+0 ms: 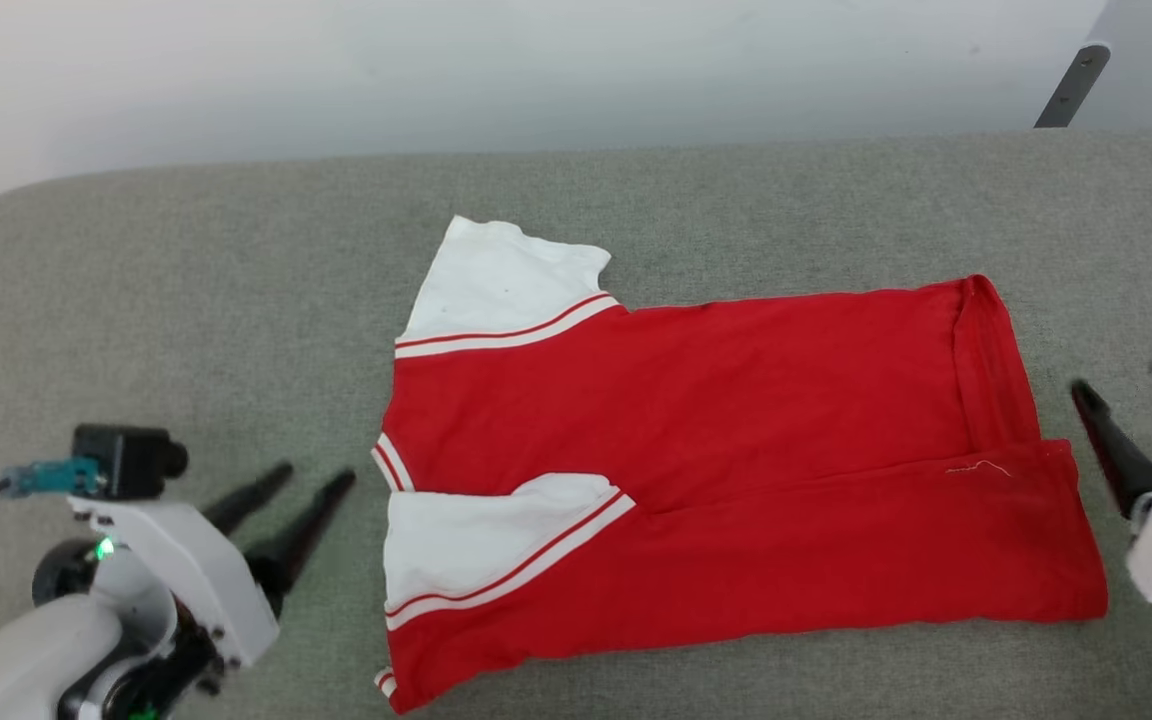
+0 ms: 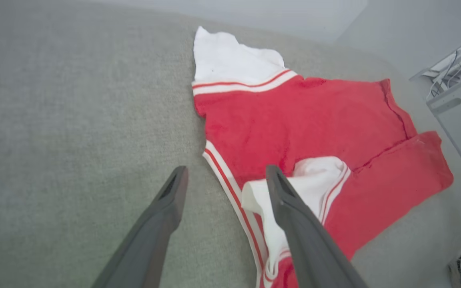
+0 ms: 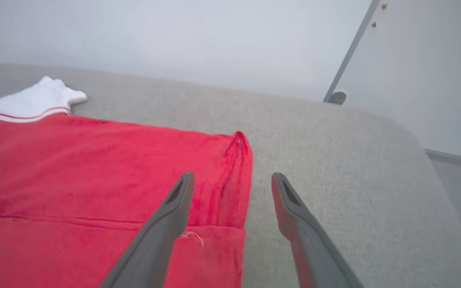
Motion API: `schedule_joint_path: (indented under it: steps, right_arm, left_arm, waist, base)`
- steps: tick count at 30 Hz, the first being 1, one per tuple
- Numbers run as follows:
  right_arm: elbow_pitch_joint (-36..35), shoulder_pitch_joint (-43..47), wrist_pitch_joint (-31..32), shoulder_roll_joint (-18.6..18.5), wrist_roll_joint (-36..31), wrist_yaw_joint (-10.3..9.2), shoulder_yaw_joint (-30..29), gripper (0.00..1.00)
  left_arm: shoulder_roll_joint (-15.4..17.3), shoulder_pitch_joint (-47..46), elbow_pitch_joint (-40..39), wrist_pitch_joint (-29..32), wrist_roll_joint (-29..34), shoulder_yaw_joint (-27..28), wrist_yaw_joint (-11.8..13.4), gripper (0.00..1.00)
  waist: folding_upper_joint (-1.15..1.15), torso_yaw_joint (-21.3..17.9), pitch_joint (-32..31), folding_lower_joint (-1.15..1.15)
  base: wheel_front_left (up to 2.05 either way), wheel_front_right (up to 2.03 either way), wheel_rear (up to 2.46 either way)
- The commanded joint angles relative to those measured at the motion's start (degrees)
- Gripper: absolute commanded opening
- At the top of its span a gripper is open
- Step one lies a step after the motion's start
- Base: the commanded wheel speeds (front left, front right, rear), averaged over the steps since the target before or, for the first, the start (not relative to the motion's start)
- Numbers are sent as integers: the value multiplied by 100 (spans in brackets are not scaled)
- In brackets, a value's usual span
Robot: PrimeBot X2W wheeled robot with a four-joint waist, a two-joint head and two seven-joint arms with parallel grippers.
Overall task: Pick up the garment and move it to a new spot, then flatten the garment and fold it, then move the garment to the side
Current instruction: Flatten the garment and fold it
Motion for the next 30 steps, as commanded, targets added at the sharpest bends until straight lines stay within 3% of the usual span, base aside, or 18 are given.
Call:
schedule_joint_path:
  steps: [1,6,15,23,30]
  right_arm:
    - [-7,-49,-265,189,-147,-3,-54,100]
    - [14,-167,-1220,893,-613,-4,-289,100]
    - [-4,-362,-2066,1693,-998,-3,-215,100]
    - [-185,-467,-2195,1945,-1002,-3,-78,100]
    - [-267,-529,-2168,2019,-981,-4,159,100]
  left_arm:
    - [-136,-48,141,-216,61,103,76,100]
    - [-512,-461,893,-672,528,286,238,100]
    - [-1049,-2031,2618,-199,1029,367,-261,100]
    - [-1342,-3248,4195,1359,1121,58,-898,100]
    - [-1274,-3698,5026,3199,858,-257,-1123,100]
  waist:
    - [0,-19,-3,0]
    - [0,-161,20,0]
    - [0,-864,385,0]
    - [0,-1636,848,0]
    - [0,-2193,1237,0]
  base:
    - [0,0,0]
    - [0,0,0]
    - [0,0,0]
    - [0,0,0]
    - [0,0,0]
